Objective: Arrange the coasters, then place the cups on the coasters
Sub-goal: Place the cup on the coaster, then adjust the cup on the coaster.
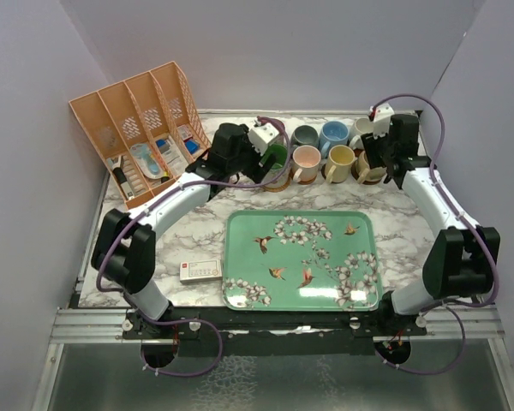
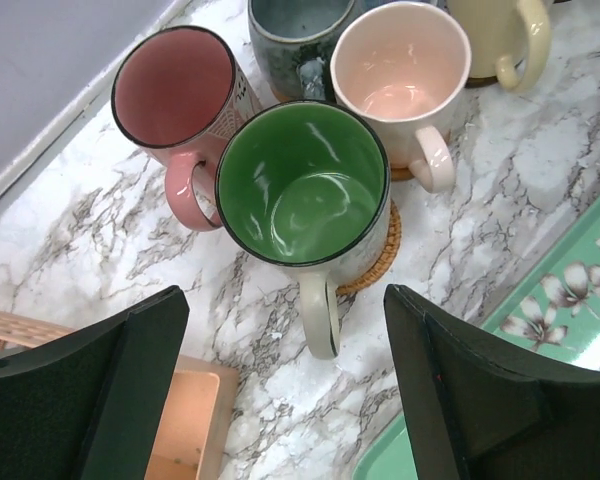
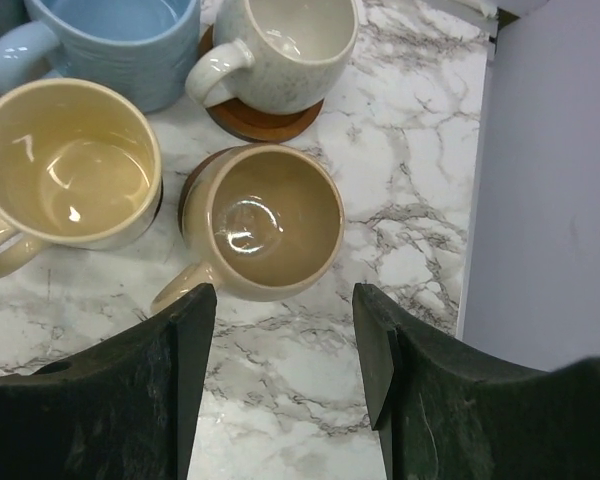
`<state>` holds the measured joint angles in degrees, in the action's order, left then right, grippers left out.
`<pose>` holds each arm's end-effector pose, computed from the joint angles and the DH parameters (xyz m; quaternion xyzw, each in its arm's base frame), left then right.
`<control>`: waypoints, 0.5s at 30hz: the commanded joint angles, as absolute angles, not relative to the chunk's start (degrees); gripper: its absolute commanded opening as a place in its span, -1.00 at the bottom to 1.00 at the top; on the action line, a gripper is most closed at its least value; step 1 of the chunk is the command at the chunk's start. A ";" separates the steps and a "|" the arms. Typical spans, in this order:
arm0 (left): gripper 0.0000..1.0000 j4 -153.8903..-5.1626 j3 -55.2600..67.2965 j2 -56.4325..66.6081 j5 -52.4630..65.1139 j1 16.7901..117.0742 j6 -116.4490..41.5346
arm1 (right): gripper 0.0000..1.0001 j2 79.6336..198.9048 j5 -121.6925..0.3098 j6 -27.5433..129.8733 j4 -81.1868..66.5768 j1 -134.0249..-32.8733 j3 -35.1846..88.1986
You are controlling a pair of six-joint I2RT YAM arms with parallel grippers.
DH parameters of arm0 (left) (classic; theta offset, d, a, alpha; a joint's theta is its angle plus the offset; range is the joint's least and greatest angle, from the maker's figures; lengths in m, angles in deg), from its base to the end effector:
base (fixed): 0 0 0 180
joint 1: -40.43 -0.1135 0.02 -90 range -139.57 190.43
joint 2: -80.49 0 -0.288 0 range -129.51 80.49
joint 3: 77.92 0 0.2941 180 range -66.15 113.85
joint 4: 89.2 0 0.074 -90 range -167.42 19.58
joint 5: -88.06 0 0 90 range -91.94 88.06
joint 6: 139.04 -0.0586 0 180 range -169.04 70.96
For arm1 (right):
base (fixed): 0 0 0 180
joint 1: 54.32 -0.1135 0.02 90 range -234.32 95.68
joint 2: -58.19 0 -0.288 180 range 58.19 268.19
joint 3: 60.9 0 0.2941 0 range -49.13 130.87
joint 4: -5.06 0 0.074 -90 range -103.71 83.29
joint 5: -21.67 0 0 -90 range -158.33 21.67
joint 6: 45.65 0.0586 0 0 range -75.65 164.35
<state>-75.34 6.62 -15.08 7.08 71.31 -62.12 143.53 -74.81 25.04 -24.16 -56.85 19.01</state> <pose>0.3869 -0.2421 0.2884 0.3537 0.7634 -0.1485 0.5197 0.3981 0.0110 0.2975 -0.1417 0.8731 -0.1172 0.4514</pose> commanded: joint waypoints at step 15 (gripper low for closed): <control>0.68 -74.41 0.21 -5.75 11.05 71.60 -64.99 | 0.07 154.60 -72.18 22.52 -27.25 -51.19 19.42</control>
